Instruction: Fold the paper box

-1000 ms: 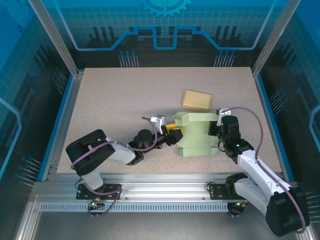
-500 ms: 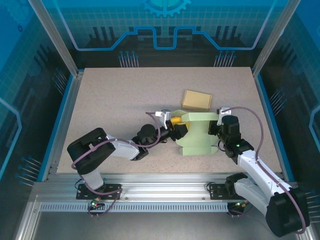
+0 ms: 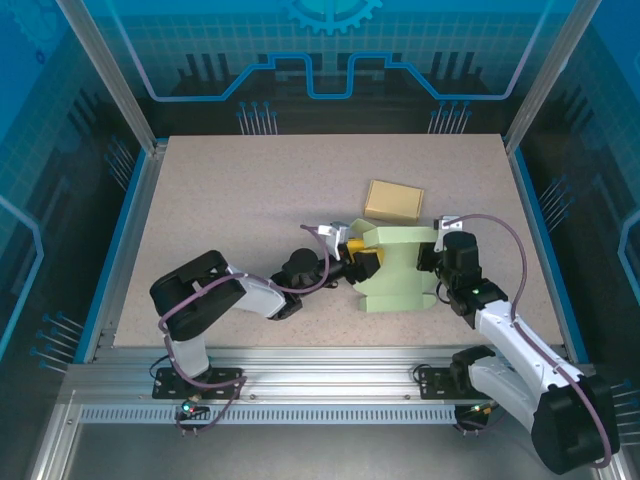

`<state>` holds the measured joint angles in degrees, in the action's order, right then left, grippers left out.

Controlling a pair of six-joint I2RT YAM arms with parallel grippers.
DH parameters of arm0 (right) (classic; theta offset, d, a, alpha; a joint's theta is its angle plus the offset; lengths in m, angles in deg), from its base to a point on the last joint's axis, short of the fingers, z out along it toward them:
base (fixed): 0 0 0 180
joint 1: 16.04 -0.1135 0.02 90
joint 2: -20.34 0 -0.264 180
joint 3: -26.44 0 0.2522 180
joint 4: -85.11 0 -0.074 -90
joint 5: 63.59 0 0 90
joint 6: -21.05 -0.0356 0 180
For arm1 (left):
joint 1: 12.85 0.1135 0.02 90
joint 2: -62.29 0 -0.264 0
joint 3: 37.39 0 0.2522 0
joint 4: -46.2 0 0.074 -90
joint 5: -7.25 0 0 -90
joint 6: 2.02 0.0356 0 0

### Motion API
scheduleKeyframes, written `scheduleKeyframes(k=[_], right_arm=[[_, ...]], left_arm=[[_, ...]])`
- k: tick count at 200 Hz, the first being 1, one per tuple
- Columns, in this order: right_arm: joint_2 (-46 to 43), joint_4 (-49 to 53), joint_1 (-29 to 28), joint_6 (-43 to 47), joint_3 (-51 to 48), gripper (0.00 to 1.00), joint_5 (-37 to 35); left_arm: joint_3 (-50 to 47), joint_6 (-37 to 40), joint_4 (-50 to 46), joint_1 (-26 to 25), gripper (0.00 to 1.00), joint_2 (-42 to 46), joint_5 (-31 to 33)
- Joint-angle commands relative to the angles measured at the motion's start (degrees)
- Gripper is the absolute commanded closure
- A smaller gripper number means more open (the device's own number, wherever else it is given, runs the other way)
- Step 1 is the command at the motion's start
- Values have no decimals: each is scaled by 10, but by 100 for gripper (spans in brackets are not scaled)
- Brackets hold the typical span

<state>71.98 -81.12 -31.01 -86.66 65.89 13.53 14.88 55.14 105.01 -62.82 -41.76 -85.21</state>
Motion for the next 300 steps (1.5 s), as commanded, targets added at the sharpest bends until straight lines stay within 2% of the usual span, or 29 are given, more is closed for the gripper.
scheduleKeyframes(k=[1,53,76,97,136,157,169,199,244,269,300], right_arm=[[-9,-6,0,2,-6,100,3],[-14,-6,1,0,-9,100,-1],[-14,-6,1,0,-9,100,1],[-15,-6,2,0,-9,100,1],[-12,-6,2,0,-8,100,1],[-12,-6,2,0,-8,100,2],[-12,-6,1,0,-8,100,2],[-11,-6,1,1,-8,100,3],[-13,-7,1,2,-9,100,4],[-13,-7,2,1,-9,100,4],[-11,-6,1,1,-7,100,4]], left_arm=[[-13,34,-6,3,30,39,-14],[-131,108,-71,-12,27,193,-6],[-157,145,-169,-31,25,280,3],[-149,191,-294,-44,24,370,46],[-116,270,-428,-32,25,480,198],[-69,262,-501,1,25,457,302],[-37,256,-538,29,25,422,322],[31,271,-545,71,25,310,288],[107,349,-501,78,24,172,271],[122,376,-498,78,23,142,228],[102,395,-474,77,23,150,146]])
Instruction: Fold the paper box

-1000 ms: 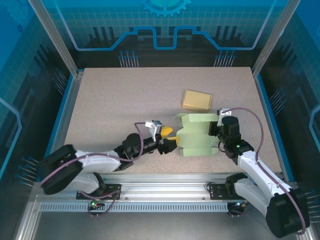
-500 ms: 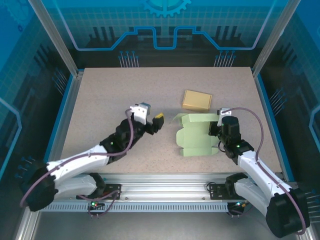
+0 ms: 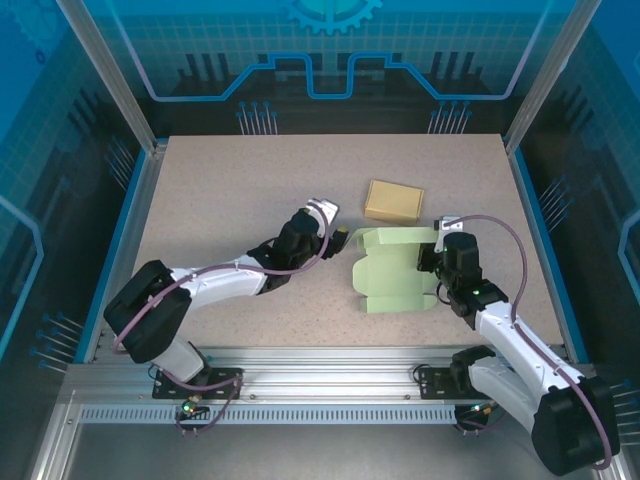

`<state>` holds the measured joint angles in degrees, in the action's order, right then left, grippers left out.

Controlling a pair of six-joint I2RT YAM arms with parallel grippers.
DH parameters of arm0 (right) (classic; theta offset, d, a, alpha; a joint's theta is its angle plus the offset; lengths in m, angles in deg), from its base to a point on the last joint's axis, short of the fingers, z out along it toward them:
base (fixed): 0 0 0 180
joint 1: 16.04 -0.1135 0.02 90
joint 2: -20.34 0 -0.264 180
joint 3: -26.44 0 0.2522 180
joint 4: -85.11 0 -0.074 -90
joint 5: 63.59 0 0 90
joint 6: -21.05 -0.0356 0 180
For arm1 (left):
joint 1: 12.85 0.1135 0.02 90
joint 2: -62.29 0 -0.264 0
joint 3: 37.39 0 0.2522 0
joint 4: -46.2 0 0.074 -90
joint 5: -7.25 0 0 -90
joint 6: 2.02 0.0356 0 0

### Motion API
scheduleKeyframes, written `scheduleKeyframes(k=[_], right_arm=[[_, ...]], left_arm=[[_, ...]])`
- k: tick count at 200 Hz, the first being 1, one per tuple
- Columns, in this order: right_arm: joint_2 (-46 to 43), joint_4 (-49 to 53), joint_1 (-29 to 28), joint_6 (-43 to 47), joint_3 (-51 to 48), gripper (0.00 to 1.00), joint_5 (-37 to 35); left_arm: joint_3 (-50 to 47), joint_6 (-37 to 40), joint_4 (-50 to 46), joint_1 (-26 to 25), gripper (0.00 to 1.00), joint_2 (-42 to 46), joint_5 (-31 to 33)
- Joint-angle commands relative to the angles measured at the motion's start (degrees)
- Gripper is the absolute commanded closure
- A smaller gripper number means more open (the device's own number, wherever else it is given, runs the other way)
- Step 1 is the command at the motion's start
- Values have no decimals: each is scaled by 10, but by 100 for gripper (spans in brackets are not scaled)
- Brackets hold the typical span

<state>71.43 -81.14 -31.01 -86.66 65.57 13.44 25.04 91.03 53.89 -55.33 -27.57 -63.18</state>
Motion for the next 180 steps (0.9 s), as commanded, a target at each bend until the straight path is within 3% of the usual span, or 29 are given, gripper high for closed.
scheduleKeyframes(k=[1,41,103,180], right_arm=[[-5,-6,1,1,-4,100,5],[-5,-6,2,1,-4,100,4],[-5,-6,1,0,-4,100,3],[-3,-5,2,1,-3,100,4]], left_arm=[[0,36,37,1,23,9,-77],[-10,69,30,-11,23,21,-129],[-28,99,18,-29,22,33,-126],[-6,152,52,-50,22,19,-174]])
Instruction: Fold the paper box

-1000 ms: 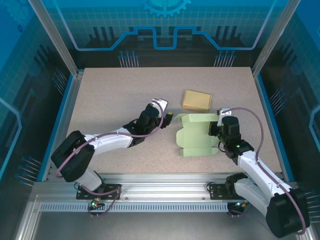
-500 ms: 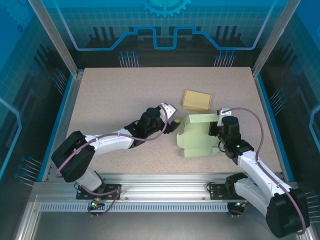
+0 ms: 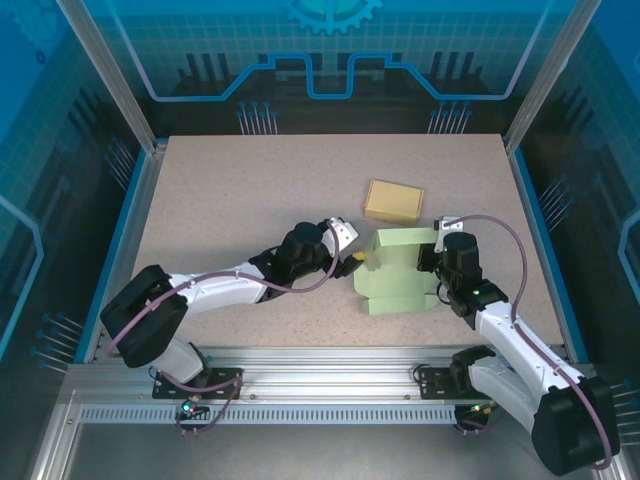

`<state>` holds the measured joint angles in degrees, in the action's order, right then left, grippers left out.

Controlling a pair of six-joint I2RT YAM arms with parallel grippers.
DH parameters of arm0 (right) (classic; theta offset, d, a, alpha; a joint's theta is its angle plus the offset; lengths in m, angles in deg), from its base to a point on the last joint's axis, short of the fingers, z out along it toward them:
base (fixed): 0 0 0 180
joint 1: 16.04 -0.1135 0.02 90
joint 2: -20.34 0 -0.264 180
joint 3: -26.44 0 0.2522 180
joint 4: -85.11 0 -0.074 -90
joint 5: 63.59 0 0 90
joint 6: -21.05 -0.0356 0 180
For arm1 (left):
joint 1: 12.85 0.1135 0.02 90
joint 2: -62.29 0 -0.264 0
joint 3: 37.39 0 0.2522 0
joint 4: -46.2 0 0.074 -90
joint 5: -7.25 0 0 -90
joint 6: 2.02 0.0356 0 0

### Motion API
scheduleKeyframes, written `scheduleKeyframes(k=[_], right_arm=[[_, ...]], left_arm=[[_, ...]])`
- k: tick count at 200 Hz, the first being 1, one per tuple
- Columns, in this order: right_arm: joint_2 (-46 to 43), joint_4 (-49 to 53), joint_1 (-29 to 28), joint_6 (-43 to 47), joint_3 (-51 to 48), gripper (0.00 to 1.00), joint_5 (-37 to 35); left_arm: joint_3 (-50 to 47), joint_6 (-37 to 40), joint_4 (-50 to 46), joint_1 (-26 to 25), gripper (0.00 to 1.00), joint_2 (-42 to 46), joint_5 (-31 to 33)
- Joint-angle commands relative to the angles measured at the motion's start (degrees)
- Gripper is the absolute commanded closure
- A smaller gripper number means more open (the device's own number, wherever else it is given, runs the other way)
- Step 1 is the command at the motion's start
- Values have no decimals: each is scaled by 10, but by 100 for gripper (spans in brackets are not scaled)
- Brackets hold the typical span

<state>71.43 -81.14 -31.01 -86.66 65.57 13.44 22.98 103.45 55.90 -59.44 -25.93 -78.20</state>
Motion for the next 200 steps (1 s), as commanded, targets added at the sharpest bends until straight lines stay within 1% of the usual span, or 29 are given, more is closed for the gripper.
scheduleKeyframes(k=[1,27,100,120,143,180,200], right_arm=[[-3,-5,1,1,-2,100,4],[-4,-5,2,1,-3,100,5],[-4,-6,2,2,-3,100,5],[-4,-6,2,1,-3,100,5],[-5,-6,2,1,-3,100,5],[-5,-6,1,1,-3,100,4],[-6,-6,2,1,-4,100,4]], left_arm=[[16,28,32,-9,22,2,-23],[29,30,55,-11,21,-13,-25],[77,44,64,-24,22,-55,-32],[76,46,68,-24,22,-55,-56],[64,58,75,-24,23,-46,-99],[68,82,18,-18,24,-29,-154],[69,74,3,-7,29,-21,-155]])
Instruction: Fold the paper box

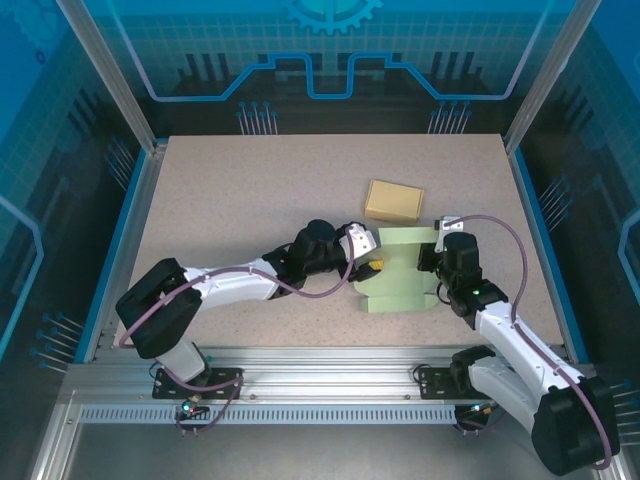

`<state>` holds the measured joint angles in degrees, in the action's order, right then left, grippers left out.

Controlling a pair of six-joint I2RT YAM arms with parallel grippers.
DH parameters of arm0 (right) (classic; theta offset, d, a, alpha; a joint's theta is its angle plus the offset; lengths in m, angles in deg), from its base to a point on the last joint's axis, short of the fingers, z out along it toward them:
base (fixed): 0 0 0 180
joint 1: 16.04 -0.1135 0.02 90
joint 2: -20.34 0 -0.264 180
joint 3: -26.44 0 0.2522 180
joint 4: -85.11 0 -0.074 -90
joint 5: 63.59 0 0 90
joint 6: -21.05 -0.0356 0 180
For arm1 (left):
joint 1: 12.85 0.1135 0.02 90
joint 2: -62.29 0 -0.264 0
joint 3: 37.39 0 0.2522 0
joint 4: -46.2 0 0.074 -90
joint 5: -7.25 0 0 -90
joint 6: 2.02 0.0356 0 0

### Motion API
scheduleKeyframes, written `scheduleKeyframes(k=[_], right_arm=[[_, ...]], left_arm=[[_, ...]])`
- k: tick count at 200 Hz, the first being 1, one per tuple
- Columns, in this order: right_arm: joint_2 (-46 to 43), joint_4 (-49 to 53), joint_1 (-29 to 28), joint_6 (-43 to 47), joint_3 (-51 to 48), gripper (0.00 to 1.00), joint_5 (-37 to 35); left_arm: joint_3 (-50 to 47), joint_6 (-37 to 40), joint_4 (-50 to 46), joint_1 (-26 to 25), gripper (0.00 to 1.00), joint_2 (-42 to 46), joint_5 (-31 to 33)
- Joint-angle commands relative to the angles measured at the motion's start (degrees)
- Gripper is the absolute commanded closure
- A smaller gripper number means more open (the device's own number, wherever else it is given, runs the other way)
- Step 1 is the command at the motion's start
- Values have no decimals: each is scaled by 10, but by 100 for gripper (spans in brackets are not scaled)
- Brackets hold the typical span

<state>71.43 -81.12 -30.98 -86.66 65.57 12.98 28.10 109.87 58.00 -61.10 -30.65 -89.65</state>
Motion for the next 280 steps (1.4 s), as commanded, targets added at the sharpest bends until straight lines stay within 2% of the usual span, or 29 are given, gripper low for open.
scheduleKeyframes(k=[1,53,89,105,153,186,204,225,246,280], right_arm=[[-6,-6,1,1,-4,100,8],[-4,-6,1,2,-3,100,10],[-7,-5,2,0,-5,100,11],[-7,-5,2,0,-5,100,11],[-12,-2,0,-4,-7,100,1],[-39,-13,-3,-31,-29,100,-4],[-53,-5,-7,-32,-29,100,-9],[-77,11,-10,-27,-24,100,-18],[-100,22,-9,-25,-27,100,-24],[-99,24,-13,-28,-26,100,-18]], left_arm=[[18,9,-18,10,29,26,-40],[18,-33,59,12,40,3,21],[26,-66,136,-5,64,-35,142],[28,-79,160,-12,69,-46,196],[53,-61,229,-53,70,-100,367],[78,5,359,-81,71,-162,508],[84,8,400,-83,74,-178,529],[101,1,384,-83,75,-182,535],[116,-5,382,-80,82,-186,562],[127,-41,379,-72,87,-185,604]])
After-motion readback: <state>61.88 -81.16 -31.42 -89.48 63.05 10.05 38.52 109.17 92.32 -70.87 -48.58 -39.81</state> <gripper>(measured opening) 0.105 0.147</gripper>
